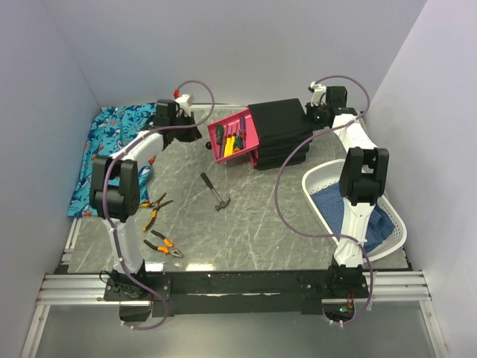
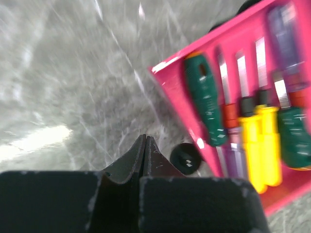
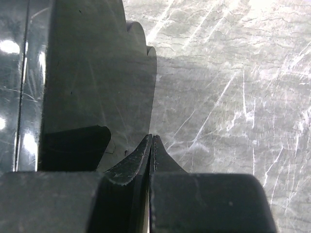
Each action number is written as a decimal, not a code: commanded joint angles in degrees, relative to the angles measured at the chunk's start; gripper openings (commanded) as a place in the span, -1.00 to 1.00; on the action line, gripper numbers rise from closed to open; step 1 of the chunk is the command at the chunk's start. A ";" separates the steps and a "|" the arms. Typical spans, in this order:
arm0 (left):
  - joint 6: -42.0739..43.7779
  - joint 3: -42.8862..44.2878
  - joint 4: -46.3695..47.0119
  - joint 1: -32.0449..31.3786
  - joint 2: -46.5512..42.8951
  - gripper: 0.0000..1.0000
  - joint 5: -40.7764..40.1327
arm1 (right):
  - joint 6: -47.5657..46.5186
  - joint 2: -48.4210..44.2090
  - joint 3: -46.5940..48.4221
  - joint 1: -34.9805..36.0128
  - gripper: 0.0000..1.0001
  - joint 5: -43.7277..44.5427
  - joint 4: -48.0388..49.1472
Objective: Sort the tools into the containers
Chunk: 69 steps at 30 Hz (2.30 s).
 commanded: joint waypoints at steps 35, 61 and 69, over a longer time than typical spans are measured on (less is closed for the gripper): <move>-8.06 7.64 3.80 -11.63 -4.45 -0.92 11.18 | -2.94 -1.28 -2.79 5.23 -1.00 -0.72 -1.79; -19.48 -3.27 7.48 8.24 4.06 -0.74 10.27 | -7.16 -1.72 -5.17 5.41 -1.00 5.70 -2.50; -25.01 -0.63 19.51 7.62 14.08 -0.98 25.75 | -9.10 -3.12 -7.72 5.41 -1.00 7.28 -2.50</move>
